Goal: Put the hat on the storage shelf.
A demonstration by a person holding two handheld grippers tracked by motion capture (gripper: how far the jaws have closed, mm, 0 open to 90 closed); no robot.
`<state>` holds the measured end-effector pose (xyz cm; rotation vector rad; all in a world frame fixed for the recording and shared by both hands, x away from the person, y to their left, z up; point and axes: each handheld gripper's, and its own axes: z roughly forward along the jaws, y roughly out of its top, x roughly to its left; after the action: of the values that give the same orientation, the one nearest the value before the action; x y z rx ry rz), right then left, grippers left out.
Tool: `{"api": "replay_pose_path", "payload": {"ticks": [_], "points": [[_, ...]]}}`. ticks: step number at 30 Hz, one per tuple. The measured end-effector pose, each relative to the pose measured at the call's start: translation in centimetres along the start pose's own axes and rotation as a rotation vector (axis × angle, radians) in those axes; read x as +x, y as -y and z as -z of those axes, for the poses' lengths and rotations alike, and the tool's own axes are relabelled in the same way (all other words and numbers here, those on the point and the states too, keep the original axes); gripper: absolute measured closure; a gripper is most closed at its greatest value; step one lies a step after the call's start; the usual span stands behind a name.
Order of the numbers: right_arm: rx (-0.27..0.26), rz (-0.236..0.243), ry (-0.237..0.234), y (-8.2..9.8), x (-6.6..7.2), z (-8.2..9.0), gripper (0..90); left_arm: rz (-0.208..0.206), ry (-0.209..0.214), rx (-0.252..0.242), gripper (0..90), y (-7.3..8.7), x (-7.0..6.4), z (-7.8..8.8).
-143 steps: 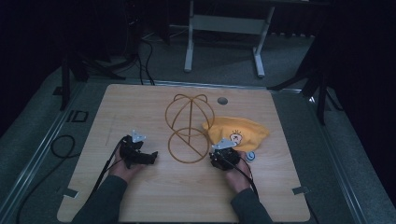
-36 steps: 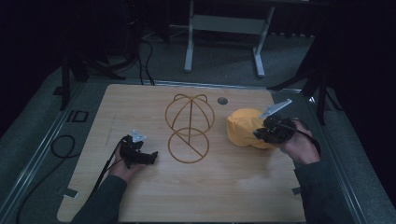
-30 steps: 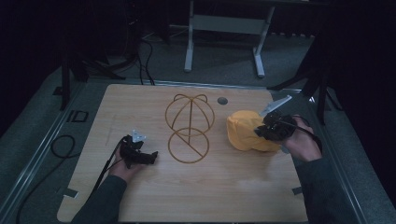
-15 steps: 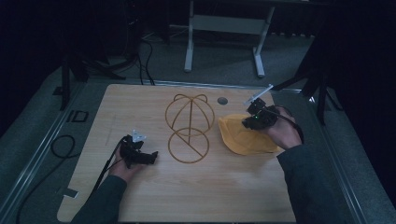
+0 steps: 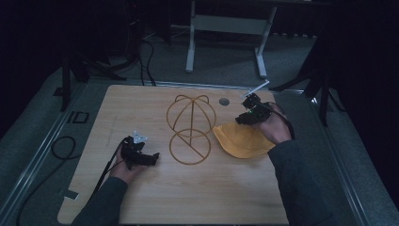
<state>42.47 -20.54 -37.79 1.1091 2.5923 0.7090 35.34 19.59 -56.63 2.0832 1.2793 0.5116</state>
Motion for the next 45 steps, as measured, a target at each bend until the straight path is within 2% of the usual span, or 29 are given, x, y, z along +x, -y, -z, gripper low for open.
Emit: {"api": "replay_pose_path", "payload": {"ticks": [4, 7, 10, 18, 22, 26, 34, 40, 42, 45], "points": [[-0.002, 0.011, 0.003, 0.2, -0.1, 0.4, 70.7, 0.000, 0.000, 0.000, 0.1, 0.0, 0.0, 0.0], [-0.037, 0.012, -0.007, 0.3, -0.2, 1.0, 69.8, 0.000, 0.001, 0.000, 0.1, 0.0, 0.0, 0.0], [-0.046, 0.011, -0.010, 0.3, -0.4, 1.6, 68.6, 0.000, 0.000, 0.001, 0.1, 0.0, 0.0, 0.0], [-0.015, 0.033, 0.009, 0.7, -0.8, 2.2, 65.5, 0.000, 0.001, 0.000, 0.1, 0.0, 0.0, 0.0], [0.013, 0.069, 0.007, 0.9, -0.9, 2.1, 61.9, 0.000, 0.000, 0.000, 0.1, 0.0, 0.0, 0.0], [0.032, 0.084, 0.012, 1.0, -0.9, 2.1, 59.3, 0.000, 0.000, -0.001, 0.1, 0.0, 0.0, 0.0], [0.068, 0.095, 0.000, 1.4, -1.4, 1.9, 54.6, 0.000, 0.000, 0.000, 0.1, 0.0, 0.0, 0.0], [0.075, 0.113, -0.016, 1.8, -1.7, 1.8, 53.1, 0.000, 0.000, 0.001, 0.1, 0.0, 0.0, 0.0], [0.084, 0.139, -0.033, 2.0, -1.8, 1.7, 52.3, 0.000, 0.000, 0.001, 0.1, 0.0, 0.0, 0.0], [0.090, 0.152, -0.050, 2.1, -1.9, 1.6, 51.7, 0.000, 0.000, -0.001, 0.1, 0.0, 0.0, 0.0]]}}
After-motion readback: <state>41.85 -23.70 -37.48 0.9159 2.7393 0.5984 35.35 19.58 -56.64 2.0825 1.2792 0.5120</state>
